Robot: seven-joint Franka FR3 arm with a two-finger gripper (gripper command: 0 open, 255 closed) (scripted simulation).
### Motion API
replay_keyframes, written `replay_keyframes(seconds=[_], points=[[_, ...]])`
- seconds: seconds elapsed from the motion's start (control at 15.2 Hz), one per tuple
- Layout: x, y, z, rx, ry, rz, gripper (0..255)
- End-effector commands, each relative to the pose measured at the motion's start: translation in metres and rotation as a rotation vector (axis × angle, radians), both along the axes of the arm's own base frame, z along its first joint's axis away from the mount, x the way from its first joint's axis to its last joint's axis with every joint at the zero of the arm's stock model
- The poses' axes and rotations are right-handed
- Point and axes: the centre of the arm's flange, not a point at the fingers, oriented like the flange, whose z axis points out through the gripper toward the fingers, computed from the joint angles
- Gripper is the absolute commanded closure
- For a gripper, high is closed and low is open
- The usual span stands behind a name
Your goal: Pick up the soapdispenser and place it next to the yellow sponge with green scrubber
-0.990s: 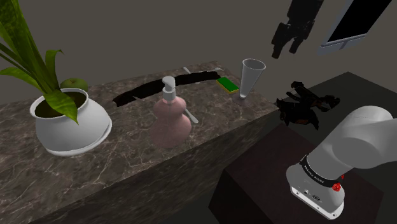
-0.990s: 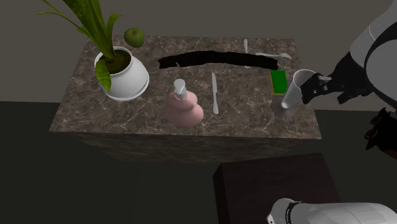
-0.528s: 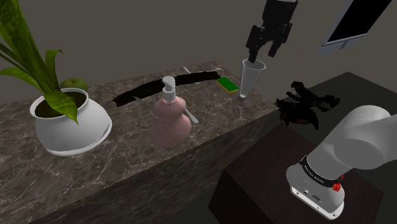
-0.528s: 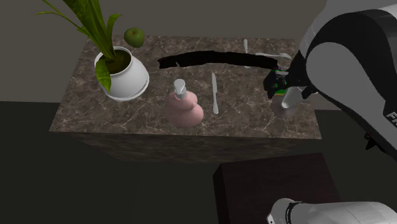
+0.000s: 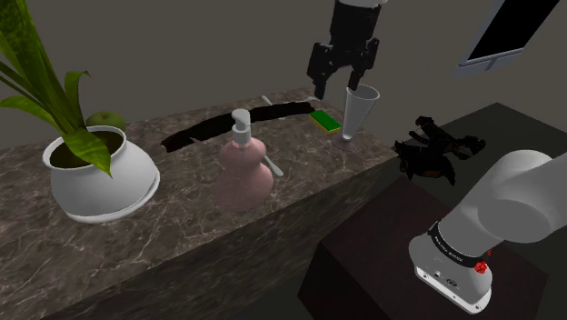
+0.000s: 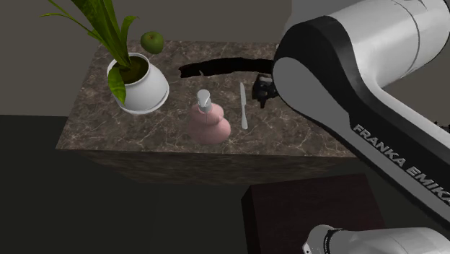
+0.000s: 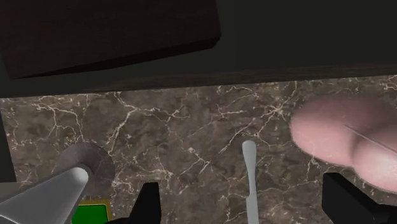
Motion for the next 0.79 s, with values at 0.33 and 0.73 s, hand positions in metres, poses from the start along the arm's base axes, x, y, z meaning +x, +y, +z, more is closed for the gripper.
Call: replay_keyframes(seconds=[0.33, 0.73], points=[[0.027, 0.087, -0.004, 0.006, -0.009, -0.01, 0], [0.049, 0.162, -0.007, 0.01, -0.017, -0.018, 0]])
